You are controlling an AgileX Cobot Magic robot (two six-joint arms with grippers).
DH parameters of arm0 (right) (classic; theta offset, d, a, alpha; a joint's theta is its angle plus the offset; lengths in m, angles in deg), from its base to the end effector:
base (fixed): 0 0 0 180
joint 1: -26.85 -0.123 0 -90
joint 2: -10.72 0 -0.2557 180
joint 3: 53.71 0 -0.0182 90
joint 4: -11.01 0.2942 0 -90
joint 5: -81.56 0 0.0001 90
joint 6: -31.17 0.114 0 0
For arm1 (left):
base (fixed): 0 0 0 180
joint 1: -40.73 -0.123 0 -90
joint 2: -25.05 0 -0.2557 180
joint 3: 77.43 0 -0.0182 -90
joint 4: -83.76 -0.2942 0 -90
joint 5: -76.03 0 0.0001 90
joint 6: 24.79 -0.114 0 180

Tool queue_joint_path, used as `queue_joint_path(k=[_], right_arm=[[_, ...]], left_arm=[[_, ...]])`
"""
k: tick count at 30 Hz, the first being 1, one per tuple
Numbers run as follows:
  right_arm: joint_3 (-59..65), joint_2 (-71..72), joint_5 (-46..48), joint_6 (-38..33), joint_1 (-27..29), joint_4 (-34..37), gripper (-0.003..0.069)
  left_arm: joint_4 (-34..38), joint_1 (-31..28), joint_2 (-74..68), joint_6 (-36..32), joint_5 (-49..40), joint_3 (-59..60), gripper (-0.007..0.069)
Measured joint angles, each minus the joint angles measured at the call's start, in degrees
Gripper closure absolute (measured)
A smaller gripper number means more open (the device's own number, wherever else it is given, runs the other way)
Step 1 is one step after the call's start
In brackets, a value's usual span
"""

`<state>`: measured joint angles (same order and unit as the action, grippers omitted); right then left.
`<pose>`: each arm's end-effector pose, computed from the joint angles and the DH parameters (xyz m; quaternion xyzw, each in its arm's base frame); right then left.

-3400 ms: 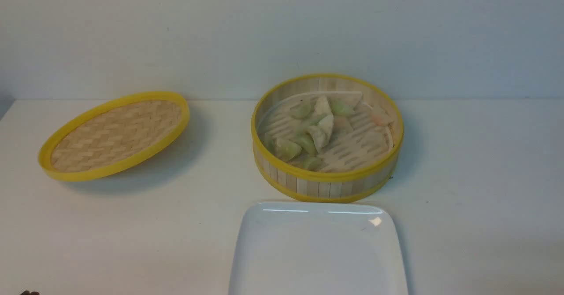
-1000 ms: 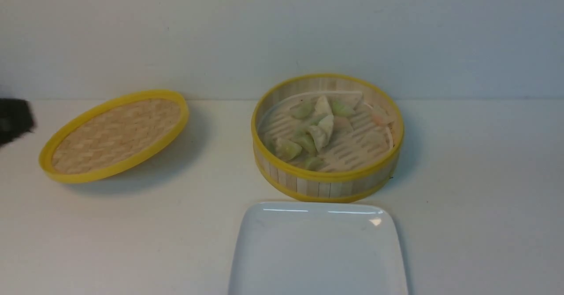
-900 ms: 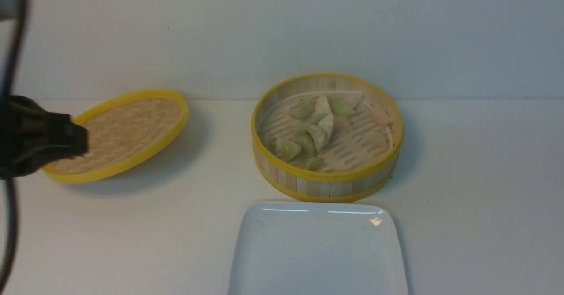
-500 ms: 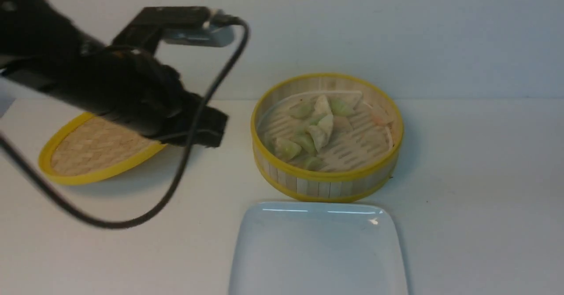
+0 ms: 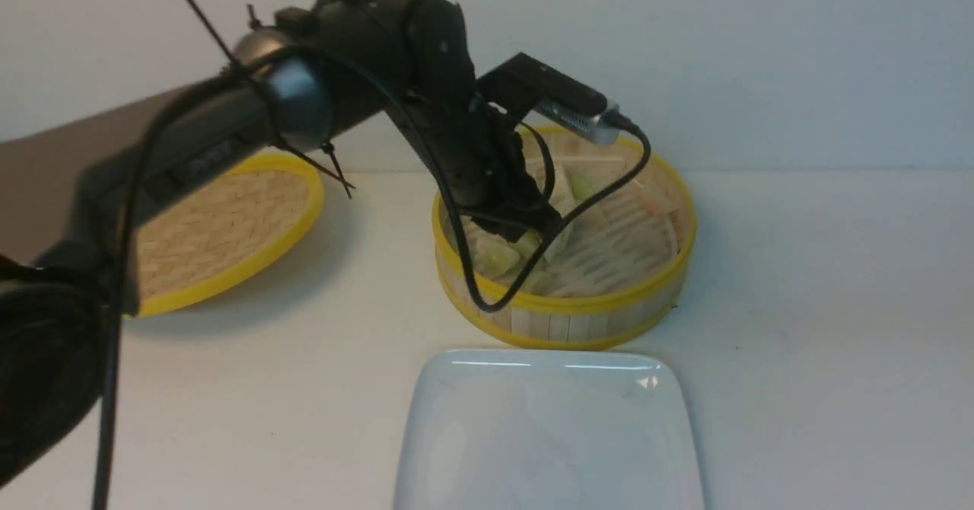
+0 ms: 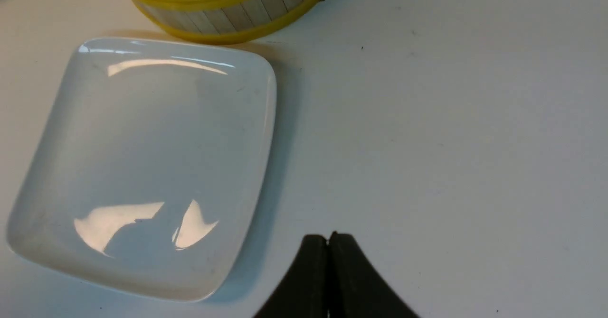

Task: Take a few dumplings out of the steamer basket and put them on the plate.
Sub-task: Use the left arm to grab a dumpling from the steamer

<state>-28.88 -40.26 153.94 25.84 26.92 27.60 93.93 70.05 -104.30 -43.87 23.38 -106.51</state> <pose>0.1787 0.0308 0.3189 -0.0394 0.9509 0.1313 0.2777 0.4341 -0.2622 0.1860 0.3643 0.8979 -0.1016 0.2250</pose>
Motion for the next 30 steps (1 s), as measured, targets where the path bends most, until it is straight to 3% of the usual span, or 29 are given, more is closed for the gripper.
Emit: queue_joint_path(k=[5, 11, 17, 22, 30], right_arm=[[0.0, 0.0, 0.0, 0.0, 0.0, 0.0, 0.0673], [0.0, 0.0, 0.0, 0.0, 0.0, 0.0, 0.0673], [0.0, 0.0, 0.0, 0.0, 0.0, 0.1, 0.0672], [0.0, 0.0, 0.0, 0.0, 0.0, 0.2, 0.0672], [0.0, 0.0, 0.0, 0.1, 0.0, 0.2, 0.0672]], left_arm=[[-1.6, 0.0, -4.7, 0.0, 6.4, -1.1, 0.0275], [-4.6, 0.0, -9.0, 0.1, 10.4, -1.1, 0.0179], [-8.2, 0.0, -11.1, 0.1, 11.1, -1.6, 0.0224], [-9.3, 0.0, -11.2, 0.9, 10.6, -2.1, 0.0406], [-7.9, 0.6, -6.2, 2.7, 1.4, -4.5, 0.0403]])
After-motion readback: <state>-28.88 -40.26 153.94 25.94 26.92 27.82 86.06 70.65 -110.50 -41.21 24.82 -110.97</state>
